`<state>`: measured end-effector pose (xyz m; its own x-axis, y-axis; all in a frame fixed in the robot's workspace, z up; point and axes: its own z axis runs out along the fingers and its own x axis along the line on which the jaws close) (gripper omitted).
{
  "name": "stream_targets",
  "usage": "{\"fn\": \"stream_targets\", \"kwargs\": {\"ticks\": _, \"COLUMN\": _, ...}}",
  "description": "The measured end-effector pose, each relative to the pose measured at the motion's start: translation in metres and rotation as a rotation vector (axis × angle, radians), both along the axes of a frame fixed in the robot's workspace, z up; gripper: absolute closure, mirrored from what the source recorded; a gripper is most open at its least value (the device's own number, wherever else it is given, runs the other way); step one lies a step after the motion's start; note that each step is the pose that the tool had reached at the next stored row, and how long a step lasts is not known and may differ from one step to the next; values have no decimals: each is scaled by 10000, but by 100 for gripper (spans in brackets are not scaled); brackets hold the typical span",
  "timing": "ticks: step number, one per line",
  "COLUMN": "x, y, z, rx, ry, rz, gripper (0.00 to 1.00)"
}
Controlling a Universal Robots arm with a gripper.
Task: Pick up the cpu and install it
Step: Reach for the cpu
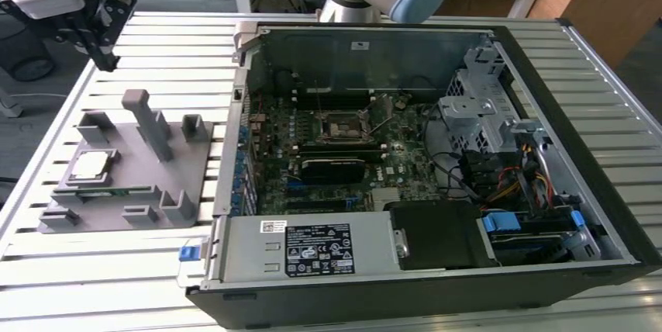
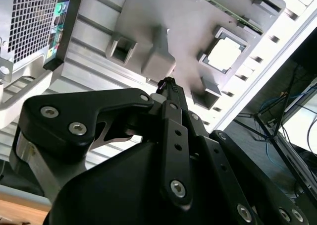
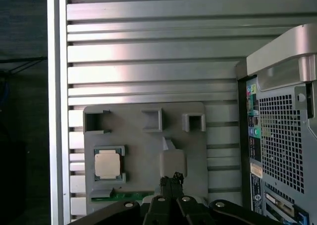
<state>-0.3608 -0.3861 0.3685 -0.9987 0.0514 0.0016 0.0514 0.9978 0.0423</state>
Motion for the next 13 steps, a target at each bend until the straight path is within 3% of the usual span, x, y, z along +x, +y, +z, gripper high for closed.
{"fn": "stream_targets", "kwargs": {"ticks": 13, "x": -318, "y": 0, "z": -46, "rx": -6, "ry": 0, "rz": 12, "gripper": 89}}
